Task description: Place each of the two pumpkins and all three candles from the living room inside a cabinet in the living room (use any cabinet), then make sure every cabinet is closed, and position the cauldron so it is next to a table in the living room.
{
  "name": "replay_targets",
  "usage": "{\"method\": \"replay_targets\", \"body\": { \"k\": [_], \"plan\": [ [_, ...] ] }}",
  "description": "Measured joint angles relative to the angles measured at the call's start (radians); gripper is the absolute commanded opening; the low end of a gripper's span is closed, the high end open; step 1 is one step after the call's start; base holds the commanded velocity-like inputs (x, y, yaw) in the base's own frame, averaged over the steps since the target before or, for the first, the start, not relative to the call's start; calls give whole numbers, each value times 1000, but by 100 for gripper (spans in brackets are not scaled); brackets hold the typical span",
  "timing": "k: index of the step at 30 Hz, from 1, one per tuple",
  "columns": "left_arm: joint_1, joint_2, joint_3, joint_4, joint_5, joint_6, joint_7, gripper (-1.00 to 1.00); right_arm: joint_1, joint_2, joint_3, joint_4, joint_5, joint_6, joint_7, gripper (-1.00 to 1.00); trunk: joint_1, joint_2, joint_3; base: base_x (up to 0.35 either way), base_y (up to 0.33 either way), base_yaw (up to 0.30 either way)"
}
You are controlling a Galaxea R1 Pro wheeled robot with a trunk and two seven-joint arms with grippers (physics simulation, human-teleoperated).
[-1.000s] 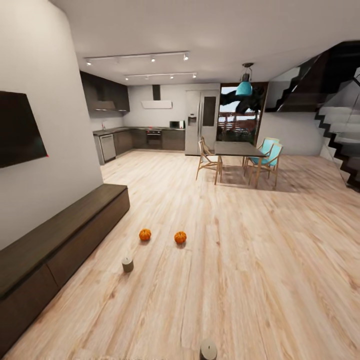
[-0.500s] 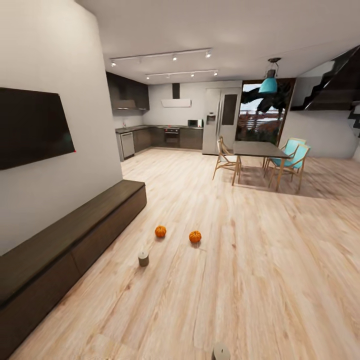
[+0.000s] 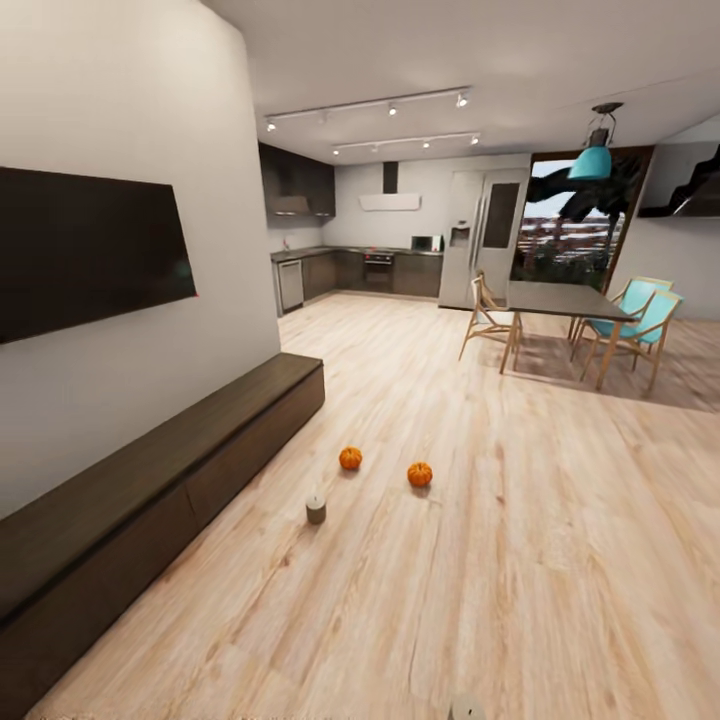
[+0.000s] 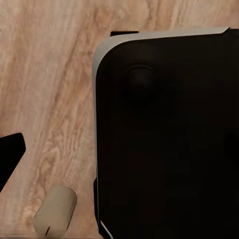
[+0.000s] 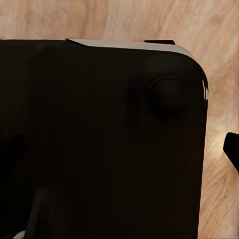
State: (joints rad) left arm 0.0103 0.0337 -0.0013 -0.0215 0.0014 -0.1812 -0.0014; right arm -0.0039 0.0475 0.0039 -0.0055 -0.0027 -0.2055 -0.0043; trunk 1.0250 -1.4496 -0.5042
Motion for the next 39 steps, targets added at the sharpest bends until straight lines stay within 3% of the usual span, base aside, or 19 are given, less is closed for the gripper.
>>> {"method": "replay_targets", "body": {
  "k": [39],
  "plan": [
    [0, 0, 0, 0, 0, 0, 0, 100, 0, 0, 2, 0, 3, -4, 6, 100, 0, 0, -29, 0, 0, 224]
  ]
}}
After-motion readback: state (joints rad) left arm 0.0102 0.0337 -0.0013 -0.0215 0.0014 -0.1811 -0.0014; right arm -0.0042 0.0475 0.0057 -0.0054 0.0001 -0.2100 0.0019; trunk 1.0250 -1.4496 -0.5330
